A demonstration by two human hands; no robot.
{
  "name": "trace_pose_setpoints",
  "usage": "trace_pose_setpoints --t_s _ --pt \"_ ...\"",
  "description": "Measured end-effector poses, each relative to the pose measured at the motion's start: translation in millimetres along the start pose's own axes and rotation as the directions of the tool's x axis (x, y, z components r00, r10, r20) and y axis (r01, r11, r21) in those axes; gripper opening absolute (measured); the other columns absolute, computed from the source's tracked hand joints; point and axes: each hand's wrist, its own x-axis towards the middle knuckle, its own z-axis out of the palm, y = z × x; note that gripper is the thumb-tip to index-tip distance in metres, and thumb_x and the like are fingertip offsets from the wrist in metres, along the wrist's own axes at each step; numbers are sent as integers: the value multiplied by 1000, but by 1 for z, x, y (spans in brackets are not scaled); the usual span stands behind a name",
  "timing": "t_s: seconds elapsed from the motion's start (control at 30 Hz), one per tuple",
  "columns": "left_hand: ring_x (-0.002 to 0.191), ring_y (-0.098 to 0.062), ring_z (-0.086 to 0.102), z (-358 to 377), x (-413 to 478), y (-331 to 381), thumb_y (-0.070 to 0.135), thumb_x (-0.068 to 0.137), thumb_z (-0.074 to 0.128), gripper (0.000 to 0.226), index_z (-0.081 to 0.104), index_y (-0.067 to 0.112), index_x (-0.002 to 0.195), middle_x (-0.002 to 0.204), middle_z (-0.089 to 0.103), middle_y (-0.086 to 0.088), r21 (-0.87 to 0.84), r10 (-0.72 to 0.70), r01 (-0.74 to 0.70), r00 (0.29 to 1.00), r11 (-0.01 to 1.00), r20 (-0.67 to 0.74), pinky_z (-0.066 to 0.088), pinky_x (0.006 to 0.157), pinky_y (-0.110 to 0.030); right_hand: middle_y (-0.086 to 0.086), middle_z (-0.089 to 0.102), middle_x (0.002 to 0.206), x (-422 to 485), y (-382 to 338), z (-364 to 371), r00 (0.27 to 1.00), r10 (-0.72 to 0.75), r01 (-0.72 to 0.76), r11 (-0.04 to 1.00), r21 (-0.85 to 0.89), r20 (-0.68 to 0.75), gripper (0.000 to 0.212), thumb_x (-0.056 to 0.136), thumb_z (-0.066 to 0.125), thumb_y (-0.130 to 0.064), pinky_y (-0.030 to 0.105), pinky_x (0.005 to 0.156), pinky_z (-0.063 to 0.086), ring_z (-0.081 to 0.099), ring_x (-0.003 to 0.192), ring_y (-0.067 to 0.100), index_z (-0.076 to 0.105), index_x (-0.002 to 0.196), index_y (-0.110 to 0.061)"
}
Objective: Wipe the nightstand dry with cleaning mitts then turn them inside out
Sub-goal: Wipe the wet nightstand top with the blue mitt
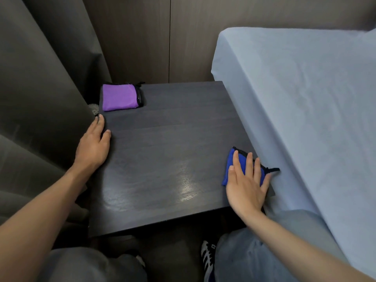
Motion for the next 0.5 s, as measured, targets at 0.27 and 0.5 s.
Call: trace_pose_setpoints --t_s 0.27,0.5 --pt "151 -22 21 0 0 1 28 105 40 56 24 19 158 165 22 -3 5 -9 9 1000 1000 4 14 120 -35 2 -22 167 -36 -62 6 951 302 -309 932 189 61 56 106 7 -45 54 120 -14 -25 151 22 -11 157 -35" --pt "151 -22 20 0 1 0 27 105 40 55 24 17 157 165 22 -4 -8 -7 7 1000 1000 3 14 119 -33 8 -11 168 -75 -123 29 935 354 -340 878 336 22 56 106 11 -43 57 119 -13 -19 153 24 5 160 -30"
